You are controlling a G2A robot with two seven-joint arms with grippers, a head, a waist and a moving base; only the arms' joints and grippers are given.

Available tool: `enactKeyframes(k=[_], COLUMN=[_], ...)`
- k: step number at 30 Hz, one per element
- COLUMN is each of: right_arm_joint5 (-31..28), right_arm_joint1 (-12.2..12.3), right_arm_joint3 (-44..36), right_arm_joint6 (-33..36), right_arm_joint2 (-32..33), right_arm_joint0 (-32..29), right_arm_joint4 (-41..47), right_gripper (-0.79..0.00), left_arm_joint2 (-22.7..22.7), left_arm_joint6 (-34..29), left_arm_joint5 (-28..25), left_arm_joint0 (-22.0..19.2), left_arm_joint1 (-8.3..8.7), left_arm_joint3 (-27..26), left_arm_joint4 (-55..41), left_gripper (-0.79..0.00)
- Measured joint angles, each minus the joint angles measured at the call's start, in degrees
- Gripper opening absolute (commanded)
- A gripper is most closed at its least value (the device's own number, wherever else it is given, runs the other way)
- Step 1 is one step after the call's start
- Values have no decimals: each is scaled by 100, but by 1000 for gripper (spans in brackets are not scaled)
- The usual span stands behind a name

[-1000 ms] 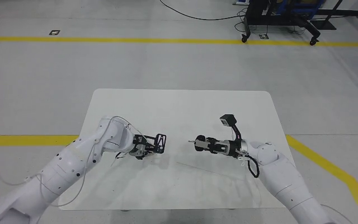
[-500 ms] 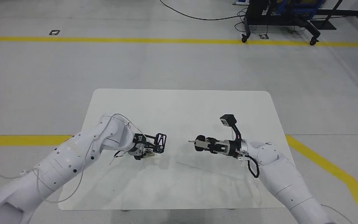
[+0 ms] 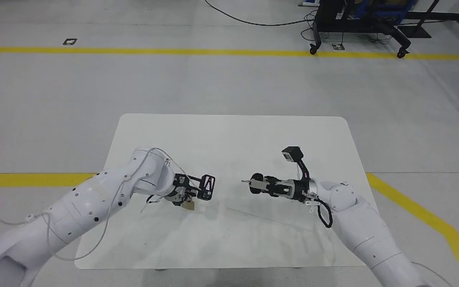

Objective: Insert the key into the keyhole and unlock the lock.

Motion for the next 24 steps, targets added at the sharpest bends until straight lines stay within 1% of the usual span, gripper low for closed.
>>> enactKeyframes(k=[5,8,11,14,15,17,18,20,21,24], right_arm_joint5=[0,0,0,0,0,0,0,0,0,0], right_arm_joint1=[0,0,0,0,0,0,0,0,0,0], right_arm_joint3=[0,0,0,0,0,0,0,0,0,0], right_arm_joint6=[0,0,0,0,0,0,0,0,0,0], right_arm_joint2=[0,0,0,0,0,0,0,0,0,0], right_arm_joint0=[0,0,0,0,0,0,0,0,0,0], right_arm_joint4=[0,0,0,0,0,0,0,0,0,0], right_gripper=[-785,-785,-785,-785,-785,-785,-785,-785,-785,-785], left_arm_joint2=[11,-144,-447,-860,-1060,-1400,-1644,-2004,-2230,-2648], left_arm_joint6=[-165,-122,128,331,361,422,490,586,647,514], left_arm_joint5=[183,410,877,1218,1403,1754,1996,2329,2542,3073], left_arm_joint0=[-61,-52,-33,-13,31,153,271,499,680,1168], left_arm_joint1=[27,65,144,297,379,514,610,755,846,1035], left_arm_joint3=[-76,-108,-278,-989,-1319,-1766,-2008,-2265,-2367,-2473], left_arm_joint4=[-146,-262,-326,-146,-100,-142,-230,-379,-505,-796], left_gripper=[-785,-785,-785,-785,-785,-785,-785,-785,-785,-785])
